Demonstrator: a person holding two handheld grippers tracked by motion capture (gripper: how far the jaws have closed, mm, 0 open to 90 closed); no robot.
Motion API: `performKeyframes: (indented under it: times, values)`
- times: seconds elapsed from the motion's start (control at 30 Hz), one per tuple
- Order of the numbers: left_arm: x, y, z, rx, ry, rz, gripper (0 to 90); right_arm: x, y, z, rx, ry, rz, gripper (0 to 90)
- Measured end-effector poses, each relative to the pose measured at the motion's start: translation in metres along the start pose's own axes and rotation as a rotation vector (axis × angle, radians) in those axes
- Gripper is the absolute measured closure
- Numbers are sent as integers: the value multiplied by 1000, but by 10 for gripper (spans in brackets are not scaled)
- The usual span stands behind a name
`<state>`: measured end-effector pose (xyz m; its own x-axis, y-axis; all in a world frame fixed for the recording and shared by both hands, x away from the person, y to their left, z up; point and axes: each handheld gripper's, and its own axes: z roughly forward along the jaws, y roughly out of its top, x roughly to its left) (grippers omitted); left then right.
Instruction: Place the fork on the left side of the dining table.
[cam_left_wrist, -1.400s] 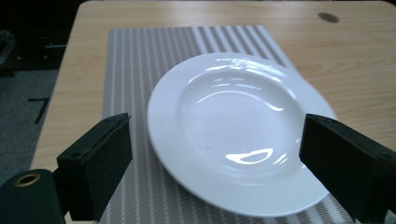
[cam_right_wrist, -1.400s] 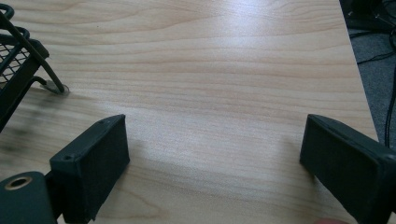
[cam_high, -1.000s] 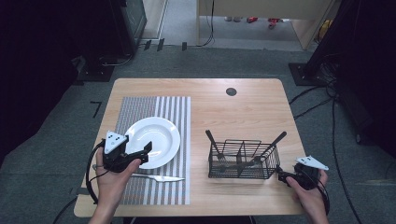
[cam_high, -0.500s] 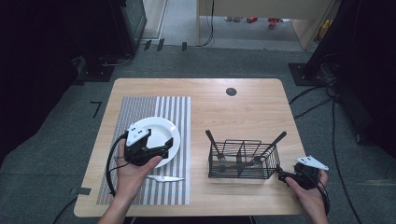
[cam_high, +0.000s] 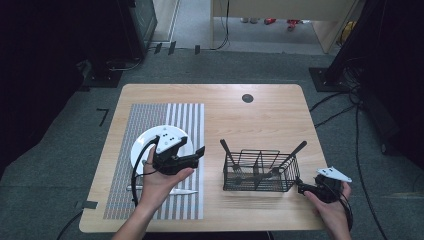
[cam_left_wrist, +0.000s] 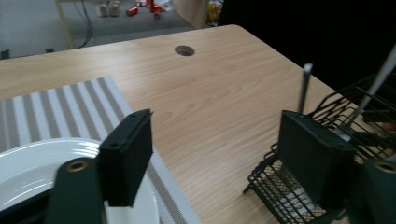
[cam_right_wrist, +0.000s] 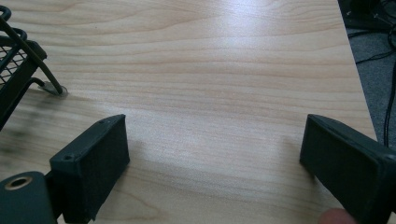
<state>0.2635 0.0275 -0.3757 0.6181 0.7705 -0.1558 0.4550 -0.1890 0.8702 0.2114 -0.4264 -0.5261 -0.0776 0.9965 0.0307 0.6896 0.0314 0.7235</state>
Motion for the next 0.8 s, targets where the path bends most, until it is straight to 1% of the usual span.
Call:
performKeyframes:
  times: [0.03,0.17,0.3,0.4,0.43,0.47,0.5,0.53,0.63,0.67,0.7,0.73,0.77,0.8]
  values:
    - [-3,2,3,3,-30,2,370,0,0,0,0,0,0,77]
    - [-9,6,6,-2,-83,16,429,0,0,0,0,0,1,77]
    - [-16,8,11,2,-122,30,470,0,0,0,0,0,0,77]
    - [-18,10,15,6,-141,35,507,0,0,0,0,0,0,77]
    - [-18,10,17,8,-158,37,527,0,0,0,0,0,0,77]
    - [-18,10,17,8,-158,37,553,0,0,0,0,0,0,77]
    - [-18,11,21,15,-193,35,572,0,0,0,-1,0,0,77]
    - [-18,12,23,18,-207,32,590,0,0,0,-1,-1,1,77]
    - [-19,13,29,23,-234,29,625,0,0,0,-1,-3,3,77]
    - [-19,13,29,23,-234,29,636,0,0,0,-1,-3,3,77]
    - [-19,13,32,25,-249,28,642,0,0,0,0,-3,2,77]
    - [-19,13,32,25,-249,28,644,0,0,0,0,-3,2,77]
    - [-20,14,36,25,-262,27,647,0,0,0,0,-2,3,77]
    - [-20,14,37,26,-266,25,651,0,0,0,-1,-3,3,77]
